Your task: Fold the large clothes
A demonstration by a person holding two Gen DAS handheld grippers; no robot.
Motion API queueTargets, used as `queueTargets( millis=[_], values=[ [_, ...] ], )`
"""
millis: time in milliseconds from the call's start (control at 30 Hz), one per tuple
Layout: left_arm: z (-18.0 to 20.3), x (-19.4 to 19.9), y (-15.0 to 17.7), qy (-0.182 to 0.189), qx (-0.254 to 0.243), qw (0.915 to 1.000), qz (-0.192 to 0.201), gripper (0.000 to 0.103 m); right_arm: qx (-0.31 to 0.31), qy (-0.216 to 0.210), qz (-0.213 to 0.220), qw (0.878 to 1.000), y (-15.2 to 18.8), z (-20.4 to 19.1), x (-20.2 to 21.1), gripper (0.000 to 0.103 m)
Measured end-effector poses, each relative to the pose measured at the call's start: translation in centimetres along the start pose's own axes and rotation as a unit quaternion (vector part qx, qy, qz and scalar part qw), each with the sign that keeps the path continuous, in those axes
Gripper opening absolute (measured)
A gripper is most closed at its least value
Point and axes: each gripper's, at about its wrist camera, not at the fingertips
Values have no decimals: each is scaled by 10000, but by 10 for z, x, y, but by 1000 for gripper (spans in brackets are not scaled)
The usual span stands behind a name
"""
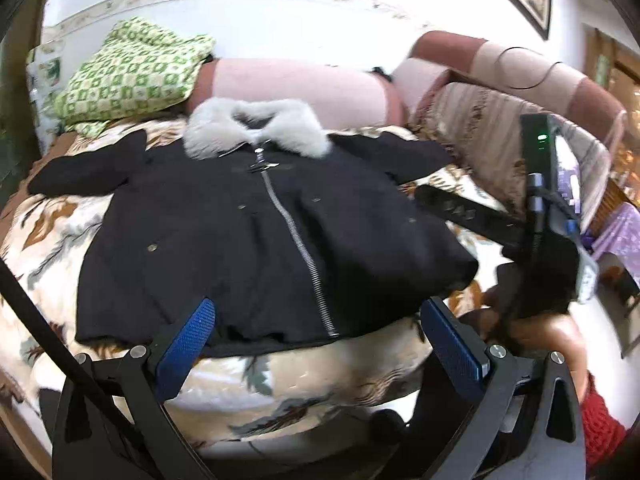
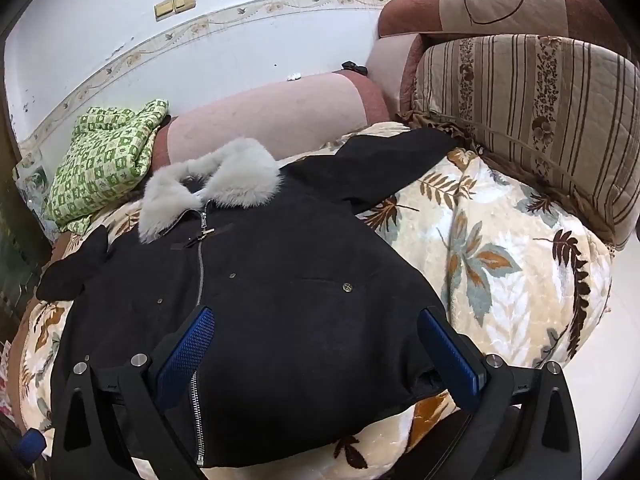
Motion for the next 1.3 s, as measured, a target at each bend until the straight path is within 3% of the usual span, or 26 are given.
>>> queueTargets(
  millis=[67,133,267,500,667,767,933,1300],
  values=[
    [-1,5,-4,273,12,9996,-26,102,6,11,27,10000,0,0,1,103],
    [-2,4,-6,311,32,9995,-19,102,9,45,61,10000,0,0,2,103],
    [-7,-3,-21,-590,-61,9982,133,102,41,129,122,9998,1,-1,4,103],
    [-28,-2,-47,-1506,44,9873,499,102,239,41,321,9992,5,-13,10,103],
    [-43,-6,-49,-1901,-10,9801,568,102,369,23,629,9973,9,-27,17,103],
    [-48,-15,-50,-2113,-14,9764,441,102,487,-136,540,9973,9,-33,12,103],
    [-56,-20,-39,-2093,89,9777,161,102,723,-267,236,9967,13,-44,0,103],
    [-68,-33,-37,-2269,275,9735,-90,102,919,-344,38,9952,20,-55,-8,103]
  ],
)
Point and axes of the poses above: each gripper's, at about its wrist camera, not at the fingertips, and x roughly against the way its jaws point, z to its right, y to its underside, and after that the axes turned 12 degrees about x, right-handed
